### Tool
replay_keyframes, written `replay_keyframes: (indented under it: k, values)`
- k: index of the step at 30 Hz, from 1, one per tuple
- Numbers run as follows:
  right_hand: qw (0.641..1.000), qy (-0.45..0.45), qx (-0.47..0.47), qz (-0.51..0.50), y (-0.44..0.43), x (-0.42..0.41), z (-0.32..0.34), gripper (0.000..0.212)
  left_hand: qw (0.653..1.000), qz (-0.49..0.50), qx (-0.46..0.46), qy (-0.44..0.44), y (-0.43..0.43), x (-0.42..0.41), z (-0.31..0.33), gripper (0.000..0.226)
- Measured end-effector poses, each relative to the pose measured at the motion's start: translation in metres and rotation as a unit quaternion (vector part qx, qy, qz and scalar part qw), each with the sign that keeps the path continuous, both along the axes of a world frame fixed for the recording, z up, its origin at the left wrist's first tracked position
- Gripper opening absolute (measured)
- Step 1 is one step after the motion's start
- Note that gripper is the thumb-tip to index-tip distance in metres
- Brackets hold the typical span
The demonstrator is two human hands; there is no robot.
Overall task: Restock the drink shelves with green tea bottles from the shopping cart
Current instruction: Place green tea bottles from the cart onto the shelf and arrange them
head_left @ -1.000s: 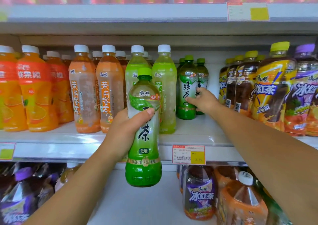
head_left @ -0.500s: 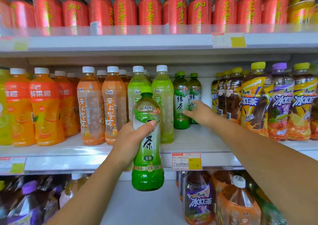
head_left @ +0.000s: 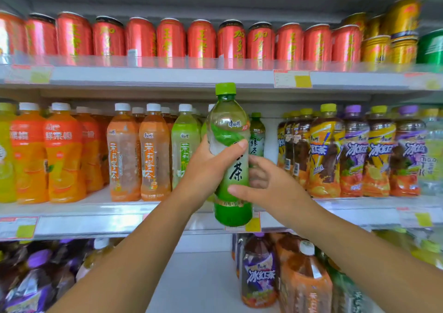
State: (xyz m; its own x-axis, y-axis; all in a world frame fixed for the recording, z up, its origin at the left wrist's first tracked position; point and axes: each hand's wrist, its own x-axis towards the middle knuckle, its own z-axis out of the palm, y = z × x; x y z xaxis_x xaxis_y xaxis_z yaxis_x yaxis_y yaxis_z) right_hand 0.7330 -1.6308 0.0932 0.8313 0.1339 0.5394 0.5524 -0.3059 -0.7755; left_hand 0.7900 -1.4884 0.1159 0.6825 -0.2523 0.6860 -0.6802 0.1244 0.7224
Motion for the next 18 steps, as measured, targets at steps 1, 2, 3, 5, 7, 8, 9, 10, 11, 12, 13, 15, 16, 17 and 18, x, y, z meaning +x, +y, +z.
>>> replay_keyframes:
  k: [1,2,3,5,7,8,9,10,11,12,13,15,16,17,18]
  values:
    - [1.0,-0.004,0.008,-0.001,-0.002,0.002,0.003,0.043,0.999,0.011,0.029,-0.01,-0.003,0.0,0.003,0.053]
    - [1.0,-0.011,0.011,-0.005,-0.004,0.005,0.005,0.042,0.998,0.019,0.055,-0.014,-0.006,0.001,0.006,0.051]
    - [1.0,-0.019,0.014,-0.017,-0.006,0.009,0.006,0.043,0.997,0.02,0.072,-0.015,-0.006,0.003,0.008,0.047]
    - [0.998,-0.036,0.015,-0.052,-0.017,0.02,0.008,0.047,0.995,0.03,0.096,-0.024,0.002,0.007,0.009,0.042]
    - [0.994,-0.048,0.002,-0.094,-0.033,0.032,0.012,0.051,0.984,0.092,0.139,-0.062,0.019,0.018,0.0,0.057]
    - [0.993,-0.049,-0.011,-0.11,-0.041,0.039,0.014,0.054,0.972,0.136,0.17,-0.088,0.029,0.026,-0.009,0.062]
    - [0.991,-0.046,-0.023,-0.123,-0.049,0.045,0.016,0.055,0.955,0.181,0.205,-0.112,0.038,0.036,-0.021,0.058]
    - [0.99,-0.039,-0.034,-0.133,-0.056,0.052,0.015,0.054,0.936,0.223,0.234,-0.136,0.047,0.044,-0.033,0.047]
    - [0.988,-0.031,-0.044,-0.142,-0.062,0.061,0.014,0.054,0.918,0.26,0.256,-0.159,0.054,0.051,-0.046,0.036]
    - [0.986,-0.02,-0.054,-0.154,-0.068,0.071,0.01,0.052,0.902,0.286,0.266,-0.186,0.058,0.057,-0.057,0.031]
    - [0.985,-0.011,-0.056,-0.163,-0.072,0.081,0.007,0.05,0.888,0.305,0.269,-0.214,0.061,0.062,-0.067,0.032]
    - [0.984,0.015,-0.038,-0.174,-0.08,0.101,0.003,0.048,0.863,0.345,0.264,-0.259,0.061,0.067,-0.078,0.036]
    - [0.983,0.03,-0.027,-0.177,-0.083,0.11,0.004,0.046,0.85,0.367,0.26,-0.273,0.06,0.068,-0.08,0.035]
    - [0.982,0.047,-0.02,-0.181,-0.085,0.118,0.005,0.043,0.839,0.384,0.259,-0.285,0.059,0.069,-0.083,0.035]
    - [0.979,0.059,-0.016,-0.193,-0.088,0.126,0.006,0.042,0.829,0.397,0.257,-0.3,0.058,0.071,-0.084,0.036]
